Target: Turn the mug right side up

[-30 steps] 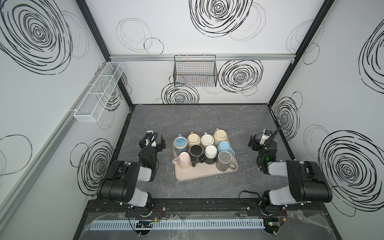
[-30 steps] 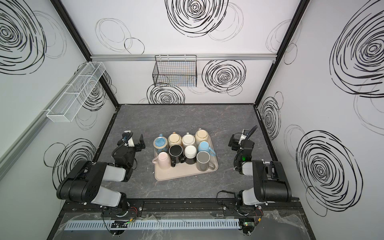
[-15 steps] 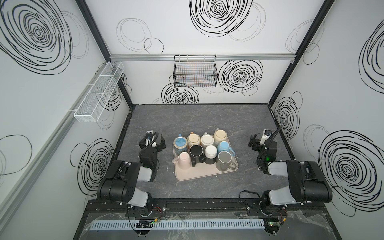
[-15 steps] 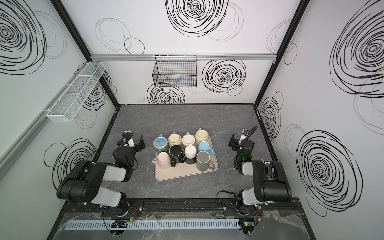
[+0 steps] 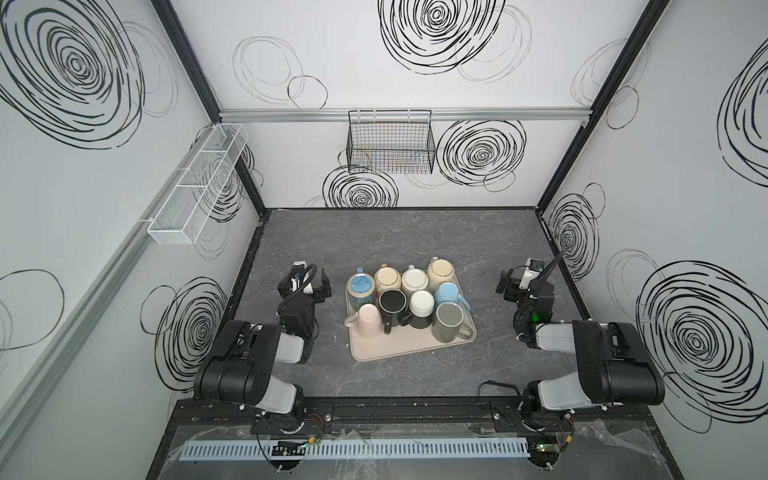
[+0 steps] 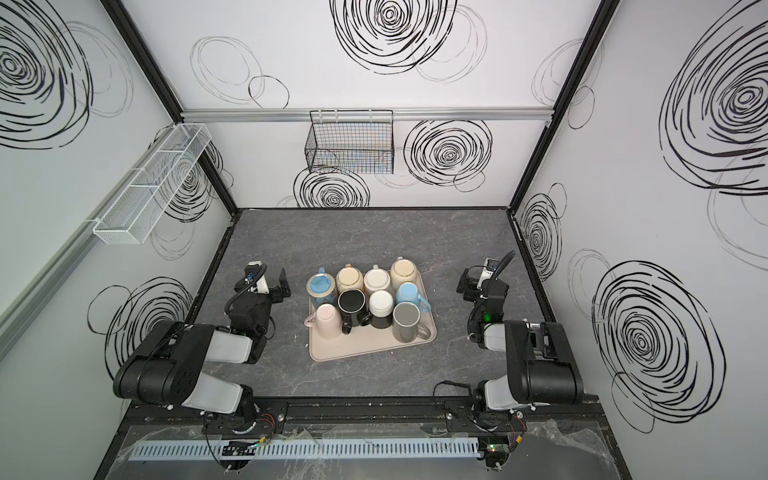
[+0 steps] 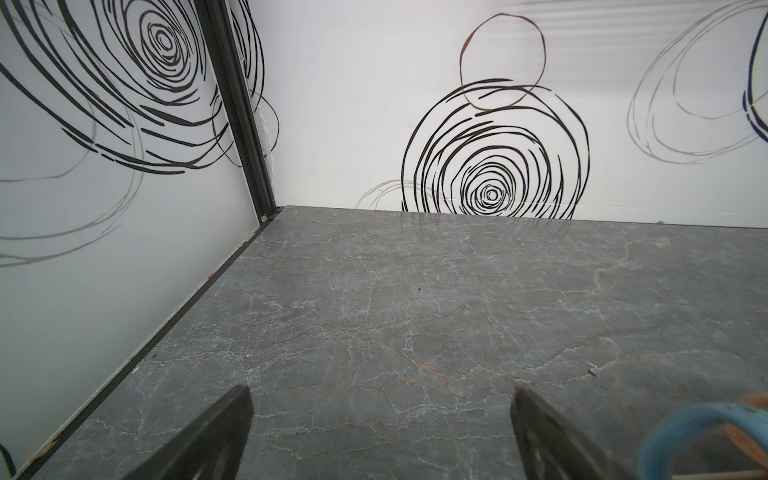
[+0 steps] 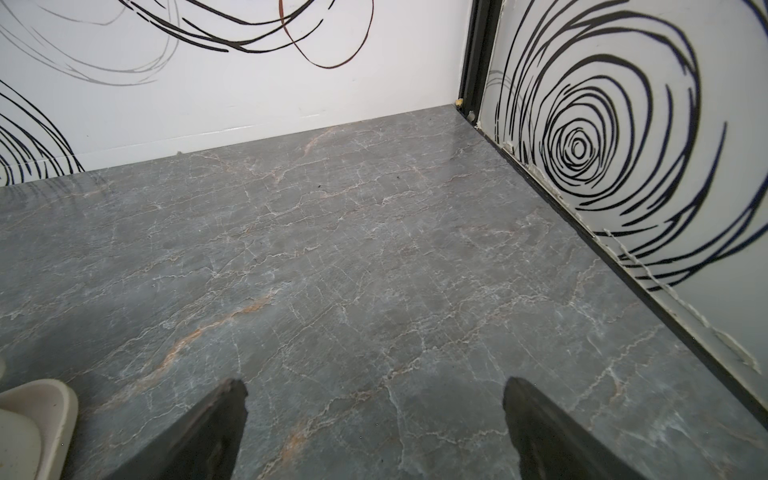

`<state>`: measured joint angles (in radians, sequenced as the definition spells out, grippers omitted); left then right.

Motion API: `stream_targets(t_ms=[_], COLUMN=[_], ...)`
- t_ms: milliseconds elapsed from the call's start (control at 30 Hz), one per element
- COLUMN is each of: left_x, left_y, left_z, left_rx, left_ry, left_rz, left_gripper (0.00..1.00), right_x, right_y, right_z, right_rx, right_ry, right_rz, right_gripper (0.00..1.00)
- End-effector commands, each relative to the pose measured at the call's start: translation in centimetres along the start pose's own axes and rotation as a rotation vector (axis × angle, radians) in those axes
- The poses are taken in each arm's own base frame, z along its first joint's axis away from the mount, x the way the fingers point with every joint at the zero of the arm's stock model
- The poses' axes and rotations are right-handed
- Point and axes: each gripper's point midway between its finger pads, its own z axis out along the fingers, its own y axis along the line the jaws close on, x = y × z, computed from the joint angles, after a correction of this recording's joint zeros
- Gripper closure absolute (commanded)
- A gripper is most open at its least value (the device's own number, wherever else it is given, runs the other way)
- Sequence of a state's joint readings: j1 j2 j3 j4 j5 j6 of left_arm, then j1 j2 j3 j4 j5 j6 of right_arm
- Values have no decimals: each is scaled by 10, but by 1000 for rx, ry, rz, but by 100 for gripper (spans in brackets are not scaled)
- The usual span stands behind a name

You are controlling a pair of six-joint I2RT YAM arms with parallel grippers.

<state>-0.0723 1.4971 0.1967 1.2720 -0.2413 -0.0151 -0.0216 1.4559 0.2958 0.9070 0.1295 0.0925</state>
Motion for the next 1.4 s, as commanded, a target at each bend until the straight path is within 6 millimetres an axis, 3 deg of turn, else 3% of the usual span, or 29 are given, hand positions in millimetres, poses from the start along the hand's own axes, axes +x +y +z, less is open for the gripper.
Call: stream_targets(t_ms=[0,367,533,633,800,933,1000,1167,1300,1367], left_x=[-15,-16,-37,-50,-56,-11,5,59,66,77], left_y=[0,-7,1,0,10,34,14,-10,-40,-44], left_z=[2,2,-15,-19,-27,-50,-57,-95,-109,-113], left_rx=[34,83,19,10,-44,-199,-36,31,51,44], left_ry=[-52,-54,-108,-64,71,344,460,679,720,770], left_rz=[-20,-13,-17,-41,-260,-556,-596,-673,-701,-715], left_gripper=[1,1,1,1,1,1,1,3,10,14], right_x=[-11,-12,-22,-29,-15,18,37,84,111,122], right_y=[3,3,9,10,22,45,51,77,91,94], right_z=[2,2,-5,-7,-24,-52,-68,-108,-128,-135], right_rx=[-5,-5,-35,-23,-52,-166,-187,-285,-313,-314], right_ry=[-38,-41,-11,114,365,562,643,800,867,903], right_rz=[-1,-1,-19,17,113,208,283,433,458,464], right_gripper=[0,0,0,0,11,23,26,34,37,37])
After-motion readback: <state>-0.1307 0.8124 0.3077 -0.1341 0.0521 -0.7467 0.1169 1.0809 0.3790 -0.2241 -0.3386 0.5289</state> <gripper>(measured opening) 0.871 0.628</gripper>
